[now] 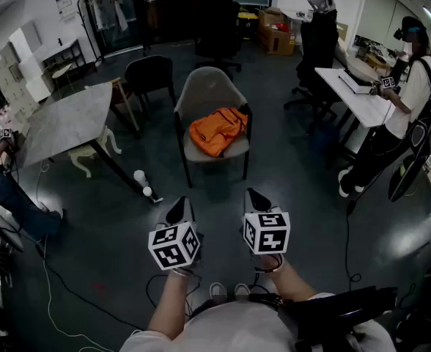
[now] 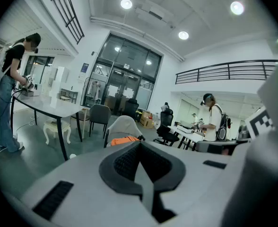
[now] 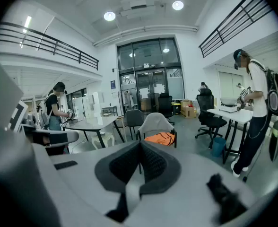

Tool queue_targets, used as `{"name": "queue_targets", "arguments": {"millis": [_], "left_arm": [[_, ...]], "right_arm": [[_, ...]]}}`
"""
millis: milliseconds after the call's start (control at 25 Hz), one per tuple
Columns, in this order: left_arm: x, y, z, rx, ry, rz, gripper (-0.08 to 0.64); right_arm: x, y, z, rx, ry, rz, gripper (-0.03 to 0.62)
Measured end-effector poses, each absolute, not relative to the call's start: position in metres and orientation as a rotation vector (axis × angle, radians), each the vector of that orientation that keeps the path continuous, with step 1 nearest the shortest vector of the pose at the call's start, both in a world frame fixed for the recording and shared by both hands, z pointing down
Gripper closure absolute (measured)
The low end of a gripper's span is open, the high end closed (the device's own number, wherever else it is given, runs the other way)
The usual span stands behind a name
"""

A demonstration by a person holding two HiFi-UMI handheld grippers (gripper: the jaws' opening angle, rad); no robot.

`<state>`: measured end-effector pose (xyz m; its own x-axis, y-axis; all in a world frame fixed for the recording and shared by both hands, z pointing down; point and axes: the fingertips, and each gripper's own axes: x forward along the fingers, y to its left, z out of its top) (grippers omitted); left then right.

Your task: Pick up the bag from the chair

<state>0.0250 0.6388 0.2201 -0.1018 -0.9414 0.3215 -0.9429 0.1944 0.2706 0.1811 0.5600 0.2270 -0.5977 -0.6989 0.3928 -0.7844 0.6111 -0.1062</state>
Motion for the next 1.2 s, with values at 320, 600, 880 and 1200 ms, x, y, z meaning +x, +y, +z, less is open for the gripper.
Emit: {"name": "queue_targets", "arguments": {"millis": [320, 600, 880, 1200], "left_arm": [[0.013, 0.651, 0.221, 1.748, -2.058, -0.002, 0.548], [0.003, 0.644, 0.234, 1.741, -2.039, -0.016, 0.548], [-0.008, 0.629, 0.244, 1.73, -2.025, 0.003, 0.548], [-0.036, 0.578, 0.248, 1.712, -2.042, 0.015, 0.548]], "right_arm": [[0.171, 0.573, 0.224, 1.205, -2.534, 0.384, 0.561], [0.167, 0.567, 0.236, 1.218, -2.539, 0.457, 0.558], [0.16, 0.549, 0.249, 1.231, -2.508, 0.498, 0.558], [0.125, 0.492, 0.252, 1.166, -2.548, 0.525, 0.56]]}}
